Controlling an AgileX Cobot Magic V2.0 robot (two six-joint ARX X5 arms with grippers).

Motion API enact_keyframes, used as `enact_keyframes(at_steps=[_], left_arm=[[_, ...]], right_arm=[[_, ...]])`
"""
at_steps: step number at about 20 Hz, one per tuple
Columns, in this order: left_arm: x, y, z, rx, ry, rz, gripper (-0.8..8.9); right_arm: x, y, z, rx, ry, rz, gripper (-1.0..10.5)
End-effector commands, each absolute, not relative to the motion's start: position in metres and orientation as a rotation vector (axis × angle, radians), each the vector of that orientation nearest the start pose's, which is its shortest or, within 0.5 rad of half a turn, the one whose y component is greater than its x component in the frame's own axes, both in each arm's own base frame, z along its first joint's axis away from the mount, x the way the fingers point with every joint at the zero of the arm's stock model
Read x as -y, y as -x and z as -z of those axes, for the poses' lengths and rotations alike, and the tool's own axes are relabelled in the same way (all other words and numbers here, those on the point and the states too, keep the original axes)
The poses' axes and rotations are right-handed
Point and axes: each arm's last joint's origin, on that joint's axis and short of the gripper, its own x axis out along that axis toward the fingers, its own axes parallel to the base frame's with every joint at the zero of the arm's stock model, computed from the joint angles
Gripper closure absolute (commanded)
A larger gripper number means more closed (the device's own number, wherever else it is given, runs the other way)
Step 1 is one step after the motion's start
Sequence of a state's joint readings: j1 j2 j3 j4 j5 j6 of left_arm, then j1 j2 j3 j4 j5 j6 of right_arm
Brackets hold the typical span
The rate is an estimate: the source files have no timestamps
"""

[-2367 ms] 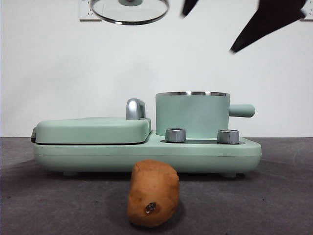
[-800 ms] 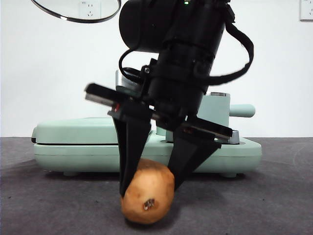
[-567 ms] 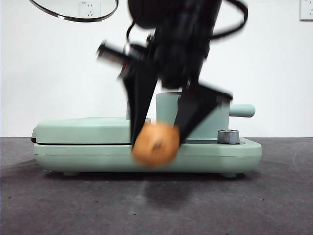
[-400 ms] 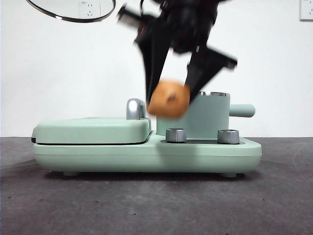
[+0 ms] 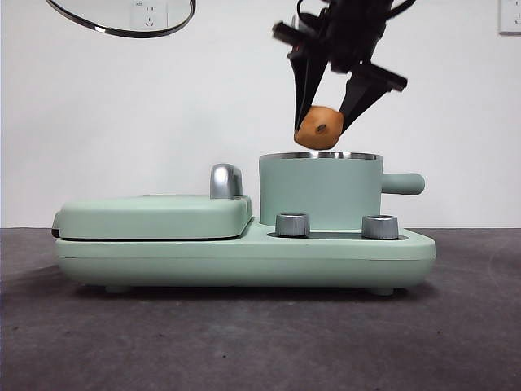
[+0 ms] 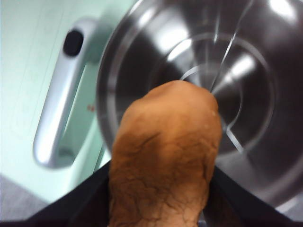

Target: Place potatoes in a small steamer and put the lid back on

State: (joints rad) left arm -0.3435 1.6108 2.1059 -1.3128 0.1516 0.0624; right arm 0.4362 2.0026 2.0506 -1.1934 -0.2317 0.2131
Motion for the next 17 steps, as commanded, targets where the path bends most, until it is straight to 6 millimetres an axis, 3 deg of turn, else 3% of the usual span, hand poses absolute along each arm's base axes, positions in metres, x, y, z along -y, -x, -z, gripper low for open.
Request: enact_keyframes(at_steps=[1, 6, 11, 17], left_arm=[[0.1, -0.262, -0.475, -0.758, -0.13, 0.499, 7.65], [0.1, -0.262, -0.475, -0.759, -0.13, 0.499, 7.65], [0.1, -0.262, -0.475, -0.759, -0.13, 0.499, 7.65], [0.1, -0.261, -0.475, -0.761, -0.131, 0.5, 7.65]], right_arm=[[-0.183, -0.391, -0.32, -1.193, -0.044, -0.477, 8.1], [-0.179, -0.414, -0.288, -1.26, -0.052, -0.442, 8.0], [-0.181, -0.417, -0.276, -1.301, -0.046, -0.432, 8.0], [-0.18, -0.416, -0.274, -1.324, -0.042, -0.428, 5.7]])
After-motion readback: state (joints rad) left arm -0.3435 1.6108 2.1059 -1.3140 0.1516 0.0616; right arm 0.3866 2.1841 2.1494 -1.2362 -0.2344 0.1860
